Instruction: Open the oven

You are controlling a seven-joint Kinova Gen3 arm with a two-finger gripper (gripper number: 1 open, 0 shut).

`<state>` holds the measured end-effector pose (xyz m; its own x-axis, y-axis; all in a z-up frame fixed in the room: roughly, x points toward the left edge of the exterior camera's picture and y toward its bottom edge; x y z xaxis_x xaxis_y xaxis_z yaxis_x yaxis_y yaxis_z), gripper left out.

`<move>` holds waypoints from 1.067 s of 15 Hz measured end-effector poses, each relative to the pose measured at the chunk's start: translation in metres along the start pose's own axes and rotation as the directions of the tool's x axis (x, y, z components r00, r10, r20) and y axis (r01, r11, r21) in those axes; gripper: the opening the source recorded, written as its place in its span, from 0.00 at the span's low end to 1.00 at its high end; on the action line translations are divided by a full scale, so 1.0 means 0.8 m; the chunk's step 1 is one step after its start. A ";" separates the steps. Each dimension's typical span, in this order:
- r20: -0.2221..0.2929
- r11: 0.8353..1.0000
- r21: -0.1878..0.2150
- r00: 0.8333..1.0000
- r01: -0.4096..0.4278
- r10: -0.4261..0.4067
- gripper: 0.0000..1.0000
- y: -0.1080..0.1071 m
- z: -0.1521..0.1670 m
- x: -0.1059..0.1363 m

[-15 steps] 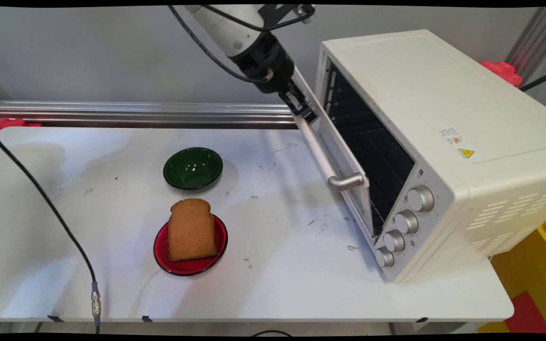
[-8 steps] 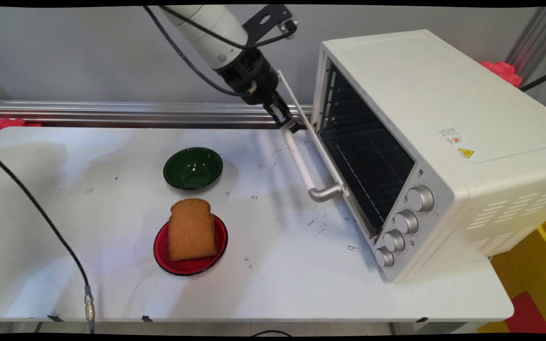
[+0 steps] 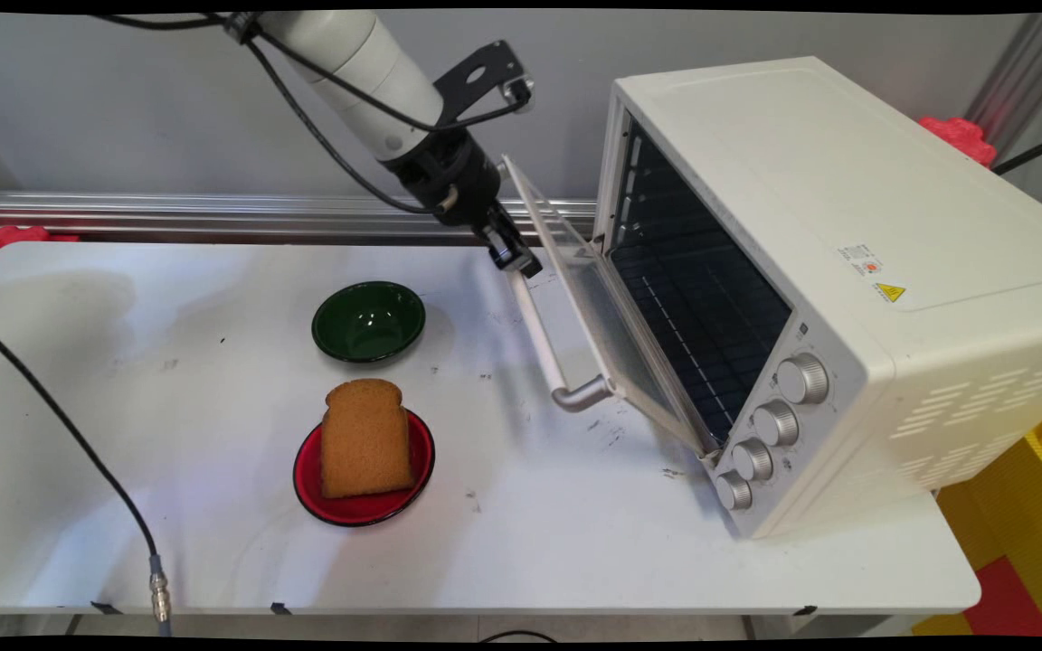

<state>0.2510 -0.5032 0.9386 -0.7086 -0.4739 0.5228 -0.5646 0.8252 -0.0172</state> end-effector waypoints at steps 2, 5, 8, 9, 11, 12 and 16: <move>0.008 1.000 -0.001 1.000 -0.002 0.002 0.00 -0.001 0.003 -0.009; 0.017 1.000 -0.002 1.000 -0.007 0.007 0.00 -0.004 0.011 -0.022; 0.023 1.000 -0.003 1.000 -0.012 0.012 0.00 -0.007 0.018 -0.033; 0.024 1.000 -0.003 1.000 -0.014 0.014 0.00 -0.008 0.020 -0.036; 0.030 1.000 -0.004 0.999 -0.016 0.016 0.00 -0.010 0.023 -0.043; 0.033 1.000 -0.004 0.999 -0.017 0.017 0.00 -0.011 0.024 -0.047; 0.044 1.000 -0.009 0.999 -0.016 0.017 0.00 -0.012 0.027 -0.060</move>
<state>0.2813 -0.4953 0.8957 -0.7357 -0.4730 0.4848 -0.5493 0.8354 -0.0185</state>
